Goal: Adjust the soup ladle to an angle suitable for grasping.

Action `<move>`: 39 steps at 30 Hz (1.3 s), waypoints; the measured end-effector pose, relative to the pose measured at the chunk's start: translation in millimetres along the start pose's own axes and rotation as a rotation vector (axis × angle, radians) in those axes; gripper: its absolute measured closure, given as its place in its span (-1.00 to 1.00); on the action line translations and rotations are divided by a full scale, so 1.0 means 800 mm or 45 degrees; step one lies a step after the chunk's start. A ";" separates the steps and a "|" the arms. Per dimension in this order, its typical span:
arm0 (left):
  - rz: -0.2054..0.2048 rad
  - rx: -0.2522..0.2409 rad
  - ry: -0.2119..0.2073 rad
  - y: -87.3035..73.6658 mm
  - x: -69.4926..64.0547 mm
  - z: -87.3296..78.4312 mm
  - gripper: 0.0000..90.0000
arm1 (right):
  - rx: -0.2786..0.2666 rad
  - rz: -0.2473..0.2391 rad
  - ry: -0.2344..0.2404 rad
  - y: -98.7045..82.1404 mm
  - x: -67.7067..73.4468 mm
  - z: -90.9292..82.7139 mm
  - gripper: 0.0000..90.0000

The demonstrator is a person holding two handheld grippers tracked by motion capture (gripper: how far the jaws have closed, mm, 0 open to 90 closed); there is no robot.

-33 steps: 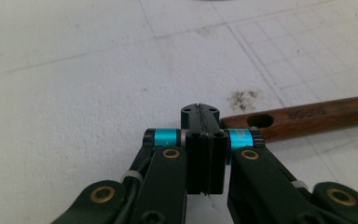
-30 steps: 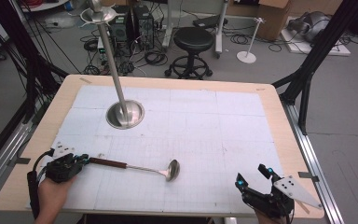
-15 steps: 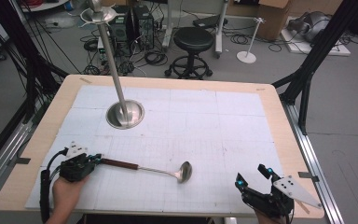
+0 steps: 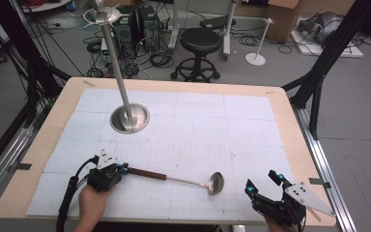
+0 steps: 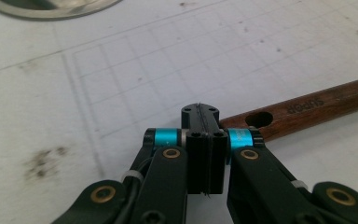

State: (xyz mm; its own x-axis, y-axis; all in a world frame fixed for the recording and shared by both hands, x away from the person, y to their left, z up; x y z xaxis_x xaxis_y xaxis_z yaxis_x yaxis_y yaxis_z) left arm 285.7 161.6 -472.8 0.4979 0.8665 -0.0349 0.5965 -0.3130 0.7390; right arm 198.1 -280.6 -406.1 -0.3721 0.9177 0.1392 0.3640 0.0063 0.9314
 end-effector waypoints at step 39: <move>0.114 0.006 -0.125 0.012 -0.056 0.015 0.97 | 0.004 0.003 0.007 -0.001 0.001 0.001 -0.66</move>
State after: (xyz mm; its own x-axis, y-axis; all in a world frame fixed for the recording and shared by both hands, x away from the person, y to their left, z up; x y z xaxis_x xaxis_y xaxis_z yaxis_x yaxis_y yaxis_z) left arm 276.8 115.2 -472.5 0.6084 0.7929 -0.0346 0.5495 -0.3894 0.7392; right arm 198.5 -279.5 -406.7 -0.3763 0.9154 0.1431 0.3672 0.0055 0.9301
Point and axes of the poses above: each handheld gripper's, and its own axes: z roughly forward along the jaws, y roughly out of its top, x roughly to its left, the point moved 4 cm from there along z, roughly forward along the jaws, and after that the axes turned 4 degrees about x, right-handed, at the moved point
